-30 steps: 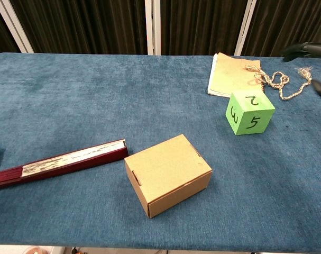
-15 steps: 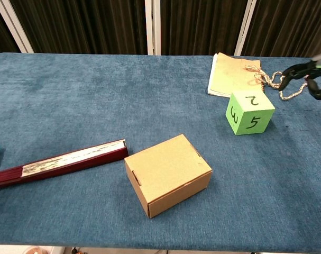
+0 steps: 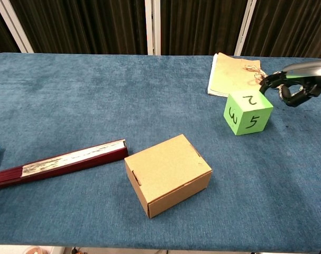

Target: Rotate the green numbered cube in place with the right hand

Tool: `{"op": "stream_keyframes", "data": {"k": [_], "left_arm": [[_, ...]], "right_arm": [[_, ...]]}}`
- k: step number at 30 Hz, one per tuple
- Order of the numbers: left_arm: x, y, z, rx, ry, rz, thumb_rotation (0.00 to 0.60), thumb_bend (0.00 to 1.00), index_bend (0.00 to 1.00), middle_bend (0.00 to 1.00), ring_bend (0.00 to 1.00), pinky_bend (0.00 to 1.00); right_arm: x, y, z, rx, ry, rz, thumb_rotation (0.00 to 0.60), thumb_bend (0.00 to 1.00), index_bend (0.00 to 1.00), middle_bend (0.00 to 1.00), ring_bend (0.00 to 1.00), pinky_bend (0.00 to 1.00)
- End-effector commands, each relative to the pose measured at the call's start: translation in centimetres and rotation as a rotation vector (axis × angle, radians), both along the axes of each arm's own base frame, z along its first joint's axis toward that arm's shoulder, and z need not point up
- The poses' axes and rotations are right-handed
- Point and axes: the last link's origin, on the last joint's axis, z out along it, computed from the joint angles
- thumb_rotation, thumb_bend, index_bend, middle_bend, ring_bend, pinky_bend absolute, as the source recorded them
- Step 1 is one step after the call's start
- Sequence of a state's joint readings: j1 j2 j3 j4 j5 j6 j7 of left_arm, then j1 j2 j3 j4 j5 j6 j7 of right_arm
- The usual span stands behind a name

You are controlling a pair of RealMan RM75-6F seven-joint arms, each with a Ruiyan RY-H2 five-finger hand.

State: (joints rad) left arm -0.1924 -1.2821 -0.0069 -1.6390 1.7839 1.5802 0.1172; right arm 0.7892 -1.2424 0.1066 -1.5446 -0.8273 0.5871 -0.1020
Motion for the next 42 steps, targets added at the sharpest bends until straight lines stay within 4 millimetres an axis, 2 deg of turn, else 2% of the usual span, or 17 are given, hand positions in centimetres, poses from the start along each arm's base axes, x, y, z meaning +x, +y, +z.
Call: {"op": "stream_keyframes", "data": {"k": [1,10,21,35,42], "left_arm": [[0.1,0.0,-0.1,-0.004,0.005,-0.004,0.6,0.06,0.21,0.16,0.13,0.17],[0.0,-0.1,0.2,0.007,0.01,0.013,0.6,0.06,0.21,0.16,0.13,0.16],[-0.1,-0.3,0.7,0.02,0.023,0.022,0.6,0.06,0.21,0.16,0.13,0.16],[0.1,-0.1,0.7,0.017,0.034,0.026,0.6,0.06,0.21,0.16,0.13,0.16],[-0.2,-0.2,0.7,0.016,0.031,0.036,0.6,0.06,0.21,0.16,0.13,0.16]], "right_arm": [[0.8,-0.6,-0.7,0.006,0.001,0.027,0.6,0.94,0.26,0.0,0.0,0.0],[4.5,-1.8,-2.9,0.048,-0.006,0.12,0.6,0.97,0.26,0.0,0.0,0.0],[8.9,-1.4,-4.4,0.134,0.037,0.283,0.6,1.0,0.28,0.0,0.0,0.0],[12.8,-0.9,-5.1,0.181,0.2,0.498,0.6,1.0,0.42,0.0,0.0,0.0],[13.5,0.2,-5.2,0.206,0.244,0.559,0.6,1.0,0.44,0.0,0.0,0.0]]}}
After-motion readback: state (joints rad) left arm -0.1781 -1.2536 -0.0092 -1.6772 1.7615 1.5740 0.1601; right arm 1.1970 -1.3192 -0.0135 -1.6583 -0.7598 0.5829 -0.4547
